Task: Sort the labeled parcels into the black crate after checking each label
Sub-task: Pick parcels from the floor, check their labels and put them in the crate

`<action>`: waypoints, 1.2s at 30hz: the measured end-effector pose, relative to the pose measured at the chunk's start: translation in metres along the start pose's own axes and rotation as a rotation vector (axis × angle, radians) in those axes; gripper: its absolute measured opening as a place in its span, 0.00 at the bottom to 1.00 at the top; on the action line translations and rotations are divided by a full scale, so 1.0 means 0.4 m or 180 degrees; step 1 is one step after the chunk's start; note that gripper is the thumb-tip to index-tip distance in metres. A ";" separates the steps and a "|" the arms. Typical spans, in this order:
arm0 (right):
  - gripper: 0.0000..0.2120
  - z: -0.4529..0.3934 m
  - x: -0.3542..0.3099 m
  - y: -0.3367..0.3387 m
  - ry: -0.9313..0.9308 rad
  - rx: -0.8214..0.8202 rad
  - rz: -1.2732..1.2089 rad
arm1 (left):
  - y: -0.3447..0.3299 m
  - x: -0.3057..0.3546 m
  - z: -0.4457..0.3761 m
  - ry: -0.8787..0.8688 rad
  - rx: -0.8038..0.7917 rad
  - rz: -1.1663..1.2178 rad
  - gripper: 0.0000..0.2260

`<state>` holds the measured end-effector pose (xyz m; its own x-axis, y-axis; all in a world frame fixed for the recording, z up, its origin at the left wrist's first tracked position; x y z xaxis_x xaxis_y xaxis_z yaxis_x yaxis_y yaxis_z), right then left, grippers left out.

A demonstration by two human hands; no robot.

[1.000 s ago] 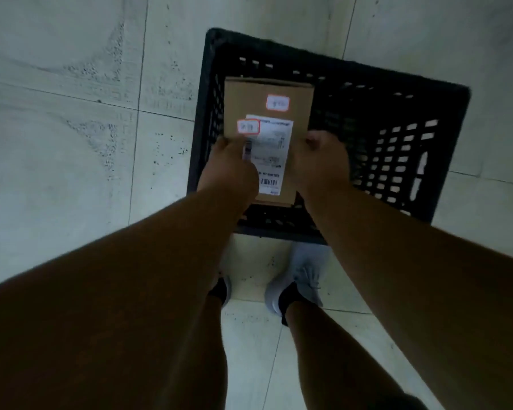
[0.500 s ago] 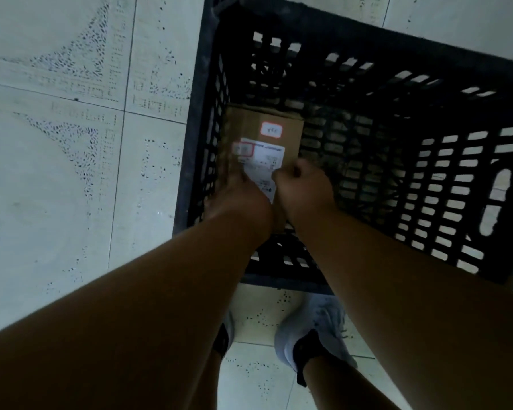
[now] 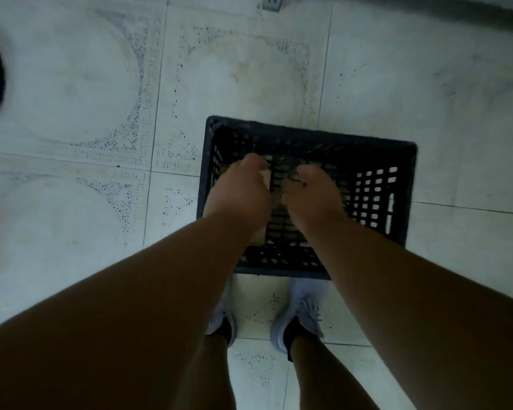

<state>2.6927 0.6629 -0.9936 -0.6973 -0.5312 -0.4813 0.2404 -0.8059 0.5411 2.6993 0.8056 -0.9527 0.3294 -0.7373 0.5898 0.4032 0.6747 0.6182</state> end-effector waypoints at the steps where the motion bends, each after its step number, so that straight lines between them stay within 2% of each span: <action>1: 0.11 0.042 -0.039 0.056 0.0101 0.0082 -0.0012 | 0.042 0.046 0.028 -0.0135 0.0136 0.0043 0.15; 3: 0.17 0.133 -0.127 0.173 0.0230 0.0291 -0.0074 | 0.130 0.139 0.088 -0.0315 0.0366 0.0233 0.13; 5: 0.20 0.236 -0.222 0.297 0.0325 0.0490 -0.0143 | 0.232 0.249 0.158 -0.0369 0.0642 0.0643 0.11; 9: 0.15 0.505 -0.355 0.556 0.0456 0.1016 -0.0415 | 0.410 0.517 0.352 -0.0605 0.0739 0.1364 0.10; 12: 0.12 0.713 -0.445 0.681 0.0624 0.1227 -0.0758 | 0.537 0.667 0.492 -0.0933 0.0810 0.1642 0.09; 16: 0.13 0.973 -0.533 0.809 0.0953 0.1515 -0.1062 | 0.653 0.827 0.657 -0.1391 0.0573 0.1640 0.07; 21: 0.14 1.188 -0.542 1.000 0.1100 0.1834 -0.1318 | 0.710 1.024 0.824 -0.2040 0.0454 0.1334 0.06; 25: 0.17 1.308 -0.447 1.184 0.1133 0.2270 -0.1584 | 0.659 1.219 0.940 -0.2560 0.0319 0.1169 0.07; 30: 0.17 1.443 -0.155 1.411 0.0757 0.2954 -0.1836 | 0.430 1.468 1.105 -0.3071 -0.0203 0.1147 0.05; 36: 0.21 1.546 0.212 1.658 0.0351 0.3335 -0.1979 | 0.078 1.681 1.233 -0.3007 -0.0546 0.1307 0.06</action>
<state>2.3756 0.2452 -0.2490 -0.4262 -0.1911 -0.8842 -0.8090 -0.3569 0.4671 2.5124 0.3478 -0.2804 -0.3035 -0.0755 0.9498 0.5515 0.7990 0.2398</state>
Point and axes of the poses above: each hand's wrist, its own z-axis away from the middle knuckle, its own y-axis out of the back of the hand, x = y × z, the point moved 6 cm from there along -z, towards the middle knuckle, and after that the axes turned 6 degrees about -y, right-handed, at the moved point
